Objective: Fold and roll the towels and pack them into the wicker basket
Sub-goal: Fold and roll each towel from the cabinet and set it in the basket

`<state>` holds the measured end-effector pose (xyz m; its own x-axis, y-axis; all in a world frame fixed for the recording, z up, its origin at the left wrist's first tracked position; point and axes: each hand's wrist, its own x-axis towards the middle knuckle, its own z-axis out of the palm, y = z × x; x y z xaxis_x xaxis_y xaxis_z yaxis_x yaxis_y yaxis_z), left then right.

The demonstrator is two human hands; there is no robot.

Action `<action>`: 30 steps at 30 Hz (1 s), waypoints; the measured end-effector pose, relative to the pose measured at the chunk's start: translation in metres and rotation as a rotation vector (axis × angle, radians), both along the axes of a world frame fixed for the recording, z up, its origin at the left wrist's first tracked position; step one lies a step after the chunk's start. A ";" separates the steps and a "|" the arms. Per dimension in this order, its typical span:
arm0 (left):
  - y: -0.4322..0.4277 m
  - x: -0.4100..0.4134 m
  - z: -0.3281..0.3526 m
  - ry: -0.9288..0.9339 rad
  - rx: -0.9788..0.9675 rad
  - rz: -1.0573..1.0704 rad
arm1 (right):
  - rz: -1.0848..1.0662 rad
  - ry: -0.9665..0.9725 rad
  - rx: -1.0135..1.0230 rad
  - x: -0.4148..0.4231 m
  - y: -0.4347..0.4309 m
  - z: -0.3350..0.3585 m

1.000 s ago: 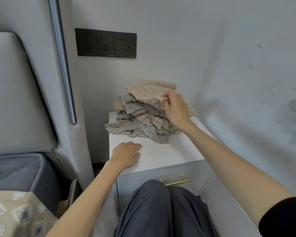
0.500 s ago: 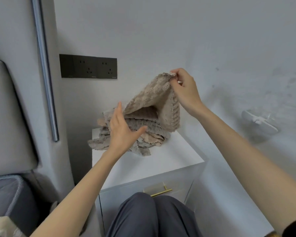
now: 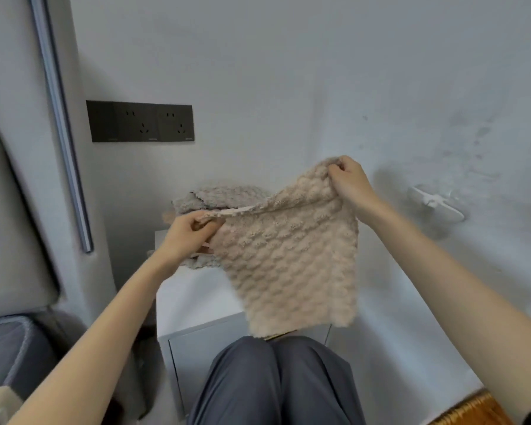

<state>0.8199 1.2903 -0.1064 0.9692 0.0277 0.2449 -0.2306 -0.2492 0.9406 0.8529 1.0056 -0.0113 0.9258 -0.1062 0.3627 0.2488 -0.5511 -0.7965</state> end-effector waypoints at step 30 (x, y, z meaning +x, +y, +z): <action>0.051 0.043 -0.041 0.224 -0.022 0.324 | 0.062 0.523 0.345 0.064 0.025 -0.119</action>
<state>0.8628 1.3415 -0.1479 0.9387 0.3439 0.0239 0.0686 -0.2544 0.9647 0.9169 1.0302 -0.1302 0.9797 -0.0767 -0.1852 -0.1984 -0.2380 -0.9508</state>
